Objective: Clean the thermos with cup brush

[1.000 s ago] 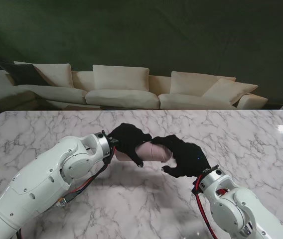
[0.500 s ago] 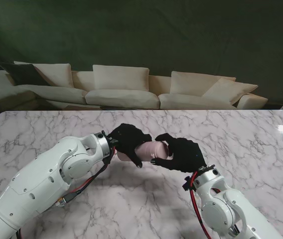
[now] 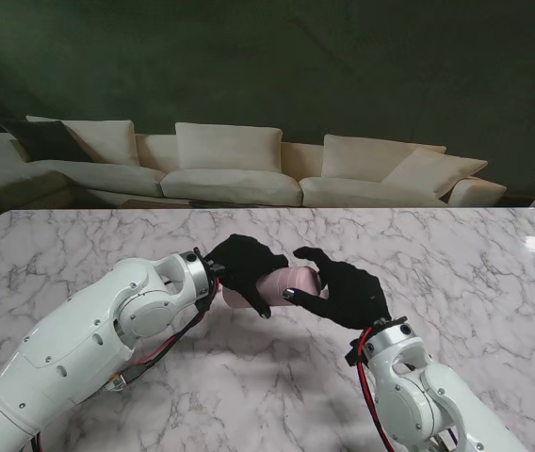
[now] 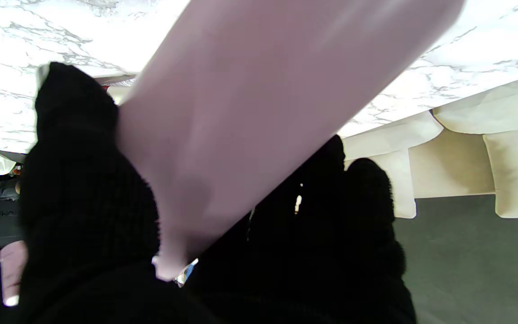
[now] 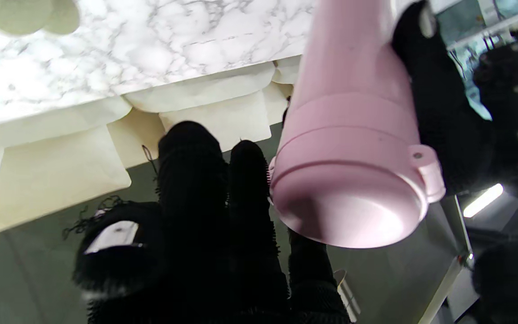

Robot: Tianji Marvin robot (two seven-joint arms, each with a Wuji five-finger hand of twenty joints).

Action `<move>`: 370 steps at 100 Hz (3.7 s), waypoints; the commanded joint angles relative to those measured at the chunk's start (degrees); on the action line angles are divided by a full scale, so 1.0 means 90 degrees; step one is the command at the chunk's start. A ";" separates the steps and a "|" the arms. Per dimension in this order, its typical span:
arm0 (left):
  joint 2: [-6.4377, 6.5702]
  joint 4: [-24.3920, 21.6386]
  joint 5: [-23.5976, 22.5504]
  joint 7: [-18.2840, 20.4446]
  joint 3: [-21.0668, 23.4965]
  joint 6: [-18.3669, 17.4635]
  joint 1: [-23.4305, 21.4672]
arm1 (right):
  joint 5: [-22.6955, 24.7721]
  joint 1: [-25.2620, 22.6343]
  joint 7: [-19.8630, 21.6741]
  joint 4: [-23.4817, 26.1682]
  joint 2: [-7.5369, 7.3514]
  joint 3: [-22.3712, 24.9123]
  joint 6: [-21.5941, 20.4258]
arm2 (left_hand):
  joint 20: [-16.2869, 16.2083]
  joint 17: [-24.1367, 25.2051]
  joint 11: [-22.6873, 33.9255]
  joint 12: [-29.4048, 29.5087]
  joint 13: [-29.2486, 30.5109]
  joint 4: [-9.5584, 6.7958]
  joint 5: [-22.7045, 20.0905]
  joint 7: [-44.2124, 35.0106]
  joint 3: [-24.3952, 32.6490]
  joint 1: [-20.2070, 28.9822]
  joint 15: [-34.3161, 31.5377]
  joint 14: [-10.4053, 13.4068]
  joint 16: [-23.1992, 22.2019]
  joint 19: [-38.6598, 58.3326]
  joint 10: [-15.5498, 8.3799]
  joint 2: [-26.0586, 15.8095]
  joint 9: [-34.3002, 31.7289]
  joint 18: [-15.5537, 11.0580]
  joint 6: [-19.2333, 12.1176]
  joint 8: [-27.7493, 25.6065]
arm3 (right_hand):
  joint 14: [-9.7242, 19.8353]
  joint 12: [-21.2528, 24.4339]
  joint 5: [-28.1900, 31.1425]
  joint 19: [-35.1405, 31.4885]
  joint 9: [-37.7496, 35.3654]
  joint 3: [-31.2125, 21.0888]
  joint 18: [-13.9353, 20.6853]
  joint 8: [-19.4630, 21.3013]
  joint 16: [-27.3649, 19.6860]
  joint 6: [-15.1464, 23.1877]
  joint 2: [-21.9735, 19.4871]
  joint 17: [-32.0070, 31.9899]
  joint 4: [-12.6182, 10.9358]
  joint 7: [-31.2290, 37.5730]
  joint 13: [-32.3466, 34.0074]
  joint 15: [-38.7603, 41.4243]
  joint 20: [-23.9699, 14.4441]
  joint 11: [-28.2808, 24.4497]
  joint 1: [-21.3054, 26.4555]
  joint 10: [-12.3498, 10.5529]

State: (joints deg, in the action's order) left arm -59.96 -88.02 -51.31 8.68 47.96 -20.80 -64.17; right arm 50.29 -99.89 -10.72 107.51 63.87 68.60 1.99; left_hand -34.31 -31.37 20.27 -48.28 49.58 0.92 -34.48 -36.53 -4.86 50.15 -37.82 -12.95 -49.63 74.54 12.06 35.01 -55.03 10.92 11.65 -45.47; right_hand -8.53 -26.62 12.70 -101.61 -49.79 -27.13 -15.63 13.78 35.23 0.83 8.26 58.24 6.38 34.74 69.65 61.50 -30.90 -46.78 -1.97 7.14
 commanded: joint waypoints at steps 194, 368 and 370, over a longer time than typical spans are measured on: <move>-0.0053 -0.0045 0.0090 0.0106 -0.0142 0.0078 0.0138 | 0.0254 0.0337 -0.0748 -0.0338 0.0085 -0.0528 0.0824 | -0.0155 -0.0051 0.0886 -0.0413 0.0272 -0.0693 -0.0520 -0.1062 0.3376 0.1649 -0.0438 -0.0057 -0.0143 0.0227 -0.0494 -0.1768 -0.0462 -0.0339 -0.1268 -0.0438 | 0.0110 0.0987 0.5010 0.4481 0.1863 -0.1170 -0.2081 0.1132 -0.0820 -0.0159 0.1149 -0.5239 0.0066 0.0802 -0.3834 -0.2987 -0.0396 0.1647 -0.0490 0.0057; -0.0019 -0.0145 -0.0016 0.0168 -0.0023 0.0039 0.0026 | 0.0379 -0.0116 -0.0131 -0.0002 -0.0037 0.0031 0.0574 | -0.0154 -0.0041 0.0887 -0.0410 0.0266 -0.0699 -0.0516 -0.1055 0.3347 0.1656 -0.0448 -0.0049 -0.0137 0.0225 -0.0494 -0.1780 -0.0454 -0.0337 -0.1274 -0.0444 | -0.0644 0.0788 -0.0480 0.2675 0.3285 -0.0427 -0.1121 0.0757 -0.0850 -0.0012 -0.0284 -0.2526 -0.0065 -0.4106 -0.2140 -0.2956 0.0231 0.0933 -0.1162 0.0018; -0.0018 -0.0154 -0.0025 0.0166 -0.0011 0.0032 0.0020 | 0.0341 -0.0137 -0.0127 0.0004 -0.0037 0.0092 0.0453 | -0.0154 -0.0041 0.0886 -0.0410 0.0264 -0.0700 -0.0511 -0.1053 0.3349 0.1658 -0.0446 -0.0051 -0.0137 0.0225 -0.0496 -0.1780 -0.0452 -0.0337 -0.1274 -0.0442 | -0.0636 0.0835 -0.0473 0.2853 0.3586 -0.0438 -0.1080 0.0617 -0.0978 0.0004 -0.0212 -0.2708 -0.0062 -0.4135 -0.2382 -0.3232 0.0286 0.1033 -0.1007 -0.0005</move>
State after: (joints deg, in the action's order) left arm -60.04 -88.65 -51.32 9.54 47.44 -20.40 -64.06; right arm 54.24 -100.28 -12.32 107.17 63.74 68.01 7.61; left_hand -34.31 -31.57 20.81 -48.58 50.07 0.92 -34.48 -36.53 -4.85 50.15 -38.67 -12.86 -50.38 74.68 12.03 34.96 -55.03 10.91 11.65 -45.50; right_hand -13.35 -20.64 7.55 -78.86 -23.86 -31.46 -26.32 23.18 28.72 -0.73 6.28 36.92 6.88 -0.14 52.90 37.24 -29.67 -40.59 -12.73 6.72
